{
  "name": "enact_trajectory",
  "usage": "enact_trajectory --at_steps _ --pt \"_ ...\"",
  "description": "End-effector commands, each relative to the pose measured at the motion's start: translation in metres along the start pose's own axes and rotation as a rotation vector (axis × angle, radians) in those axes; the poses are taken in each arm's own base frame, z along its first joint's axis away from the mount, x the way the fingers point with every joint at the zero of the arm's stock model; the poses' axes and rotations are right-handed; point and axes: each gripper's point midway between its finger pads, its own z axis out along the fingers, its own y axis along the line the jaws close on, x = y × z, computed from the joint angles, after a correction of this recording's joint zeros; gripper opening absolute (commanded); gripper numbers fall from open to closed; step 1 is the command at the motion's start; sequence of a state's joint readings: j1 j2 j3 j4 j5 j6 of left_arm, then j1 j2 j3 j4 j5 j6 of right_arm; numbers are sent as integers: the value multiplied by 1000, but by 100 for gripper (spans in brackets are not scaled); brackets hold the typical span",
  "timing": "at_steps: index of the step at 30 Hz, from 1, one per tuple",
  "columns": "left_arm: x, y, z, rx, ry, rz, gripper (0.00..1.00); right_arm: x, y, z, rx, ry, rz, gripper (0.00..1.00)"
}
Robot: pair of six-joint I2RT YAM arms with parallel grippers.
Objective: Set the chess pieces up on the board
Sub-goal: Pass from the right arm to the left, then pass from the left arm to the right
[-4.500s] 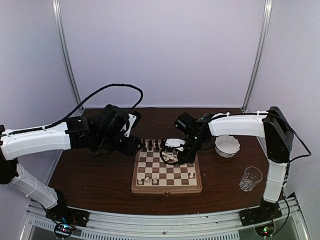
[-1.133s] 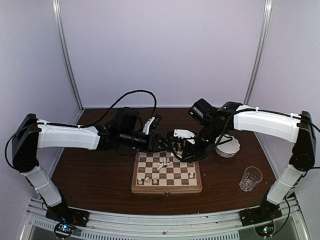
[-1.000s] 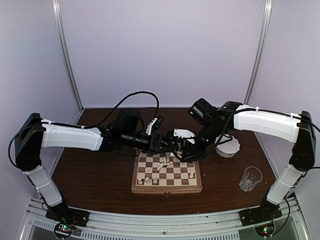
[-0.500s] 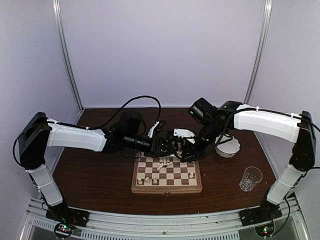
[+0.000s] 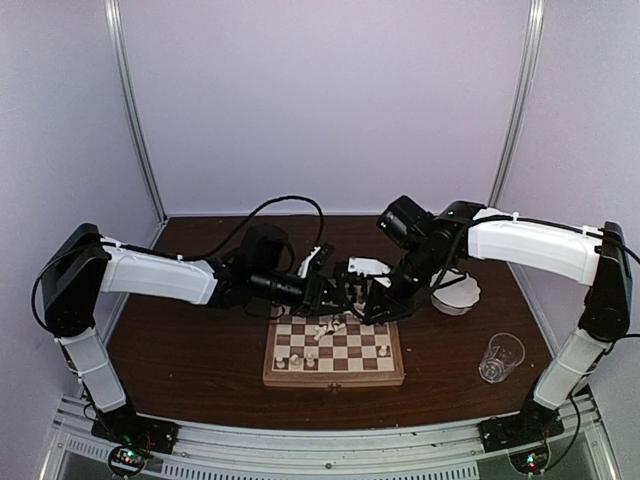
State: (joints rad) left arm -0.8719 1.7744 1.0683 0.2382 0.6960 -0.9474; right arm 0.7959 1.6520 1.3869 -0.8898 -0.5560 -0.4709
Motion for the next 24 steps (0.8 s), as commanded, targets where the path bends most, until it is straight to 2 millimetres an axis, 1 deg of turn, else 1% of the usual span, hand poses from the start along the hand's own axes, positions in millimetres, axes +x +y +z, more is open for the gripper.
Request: enact_trajectory --at_steps 1,3,4,6,9,10,13,15,18,21,24 --pt "1 -16 4 75 5 38 15 -21 -2 -16 31 -65 -34 5" --pt "-1 -18 3 83 -3 33 13 -21 -2 -18 33 -66 -33 7" --pt "-2 -20 2 89 -11 33 13 -22 -2 -21 34 -69 -27 9" --pt "-8 -28 -3 102 -41 40 12 -26 -1 -35 7 -104 -2 16" --pt "-20 -43 -14 127 -116 59 11 -36 -11 -73 -11 -240 54 30" --pt "-25 -48 -18 135 -148 65 11 -40 -14 -87 -14 -296 73 33" --pt "-43 -66 -31 178 -260 90 10 -49 -25 -123 -1 -447 133 40" --pt "-54 -75 -39 205 -331 97 10 -57 -23 -137 -23 -510 156 43" --pt "-67 -87 -49 244 -415 105 11 -65 -20 -142 -76 -556 210 44" --pt "-78 -95 -57 292 -491 98 11 -72 -22 -138 -132 -588 279 49" --pt "-84 -100 -62 328 -535 96 11 -78 -24 -134 -194 -616 344 54"
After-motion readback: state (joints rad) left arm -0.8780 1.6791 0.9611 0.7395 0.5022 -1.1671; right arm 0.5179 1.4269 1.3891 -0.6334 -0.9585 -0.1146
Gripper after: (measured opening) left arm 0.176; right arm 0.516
